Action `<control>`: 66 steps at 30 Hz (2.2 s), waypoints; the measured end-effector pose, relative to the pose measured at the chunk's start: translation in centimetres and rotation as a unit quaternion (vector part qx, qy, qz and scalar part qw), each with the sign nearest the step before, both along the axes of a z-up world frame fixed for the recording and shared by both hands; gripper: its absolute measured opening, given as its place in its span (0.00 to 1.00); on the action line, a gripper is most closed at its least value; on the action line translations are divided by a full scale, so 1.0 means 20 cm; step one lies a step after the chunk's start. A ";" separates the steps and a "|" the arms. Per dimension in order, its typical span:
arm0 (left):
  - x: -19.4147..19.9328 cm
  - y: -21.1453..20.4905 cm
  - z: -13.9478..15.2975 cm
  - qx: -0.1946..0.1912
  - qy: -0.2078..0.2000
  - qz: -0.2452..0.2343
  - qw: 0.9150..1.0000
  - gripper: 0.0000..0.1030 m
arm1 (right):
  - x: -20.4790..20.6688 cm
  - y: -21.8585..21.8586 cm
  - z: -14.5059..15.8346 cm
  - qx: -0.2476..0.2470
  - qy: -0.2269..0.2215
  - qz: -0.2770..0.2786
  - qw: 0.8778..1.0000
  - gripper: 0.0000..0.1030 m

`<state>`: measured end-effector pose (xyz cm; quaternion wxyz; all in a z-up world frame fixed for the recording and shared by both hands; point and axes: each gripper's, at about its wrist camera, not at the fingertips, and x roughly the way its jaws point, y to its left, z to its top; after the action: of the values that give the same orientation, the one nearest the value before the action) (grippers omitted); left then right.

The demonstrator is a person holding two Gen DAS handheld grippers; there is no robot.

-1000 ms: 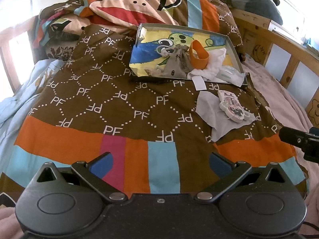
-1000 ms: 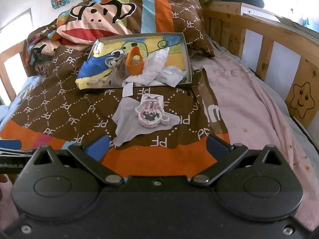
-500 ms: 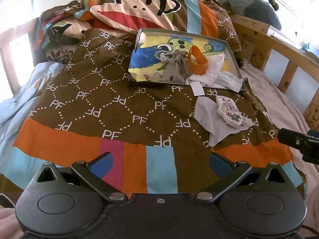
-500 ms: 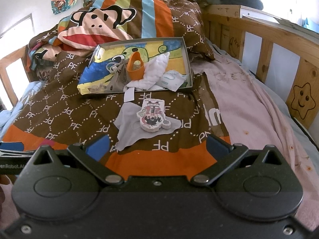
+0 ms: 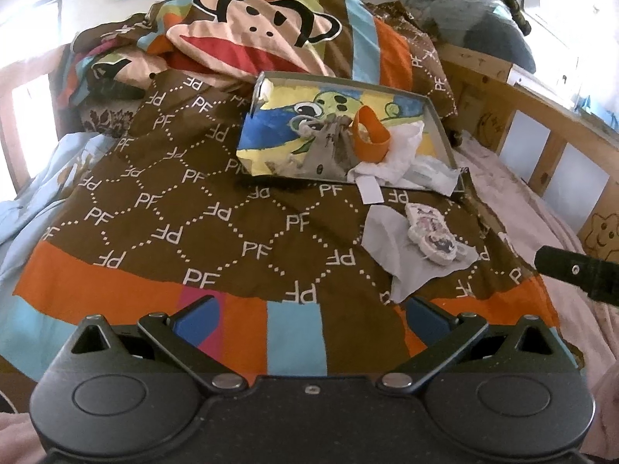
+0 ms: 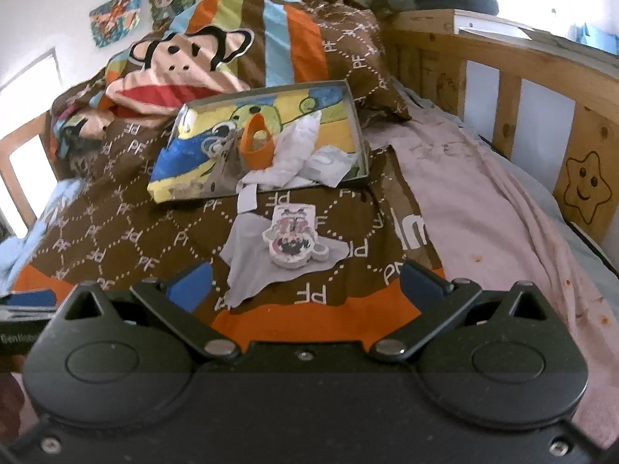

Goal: Organize soft objects
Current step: 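Move both grippers back over the anime sticker card on the grey cloth, then lower the right gripper onto the anime sticker card and close it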

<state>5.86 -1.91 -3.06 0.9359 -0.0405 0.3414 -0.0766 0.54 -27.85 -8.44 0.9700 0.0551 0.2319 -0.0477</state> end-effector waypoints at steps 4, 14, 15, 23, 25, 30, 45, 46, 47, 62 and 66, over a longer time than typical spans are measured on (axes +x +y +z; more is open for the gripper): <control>0.01 0.00 -0.01 -0.006 -0.010 -0.004 1.000 0.99 | 0.00 -0.02 0.00 0.013 -0.004 -0.007 1.000 1.00; 0.05 0.00 -0.04 -0.012 -0.007 -0.008 1.000 0.99 | 0.04 0.00 -0.01 0.010 0.003 0.000 1.000 1.00; 0.05 0.00 -0.04 -0.012 -0.006 -0.009 1.000 0.99 | 0.05 0.00 -0.02 0.009 0.004 -0.002 1.000 1.00; 0.12 -0.01 -0.05 -0.030 -0.009 -0.014 0.999 0.99 | 0.12 -0.02 -0.02 0.020 0.011 0.000 1.000 1.00; 0.18 -0.02 -0.06 -0.043 -0.012 -0.037 0.998 0.99 | 0.18 -0.03 -0.01 0.008 0.010 0.017 1.000 1.00; 0.33 -0.10 -0.06 -0.032 -0.031 -0.105 0.994 0.99 | 0.40 -0.07 0.03 -0.003 0.028 0.045 0.999 1.00; 0.58 -0.28 -0.27 -0.009 -0.029 -0.188 0.982 0.98 | 0.92 -0.09 -0.21 -0.054 0.056 0.129 0.989 1.00; 0.59 -0.29 -0.28 -0.008 -0.030 -0.193 0.981 0.97 | 0.93 -0.09 -0.23 -0.052 0.057 0.135 0.988 0.99; 0.60 -0.29 -0.28 -0.008 -0.030 -0.199 0.980 0.97 | 0.94 -0.10 -0.24 -0.050 0.056 0.139 0.987 0.99; 0.71 -0.39 -0.41 -0.016 -0.002 -0.241 0.970 0.73 | 1.10 -0.09 -0.37 -0.036 0.092 0.166 0.981 0.70; 0.75 -0.39 -0.43 -0.028 0.008 -0.234 0.972 0.61 | 1.12 -0.09 -0.39 -0.028 0.096 0.169 0.980 0.65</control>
<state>20.77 -9.61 -11.74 0.8876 0.0135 0.3466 -0.3030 22.87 -29.62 -16.21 0.9386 -0.0170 0.3281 0.1058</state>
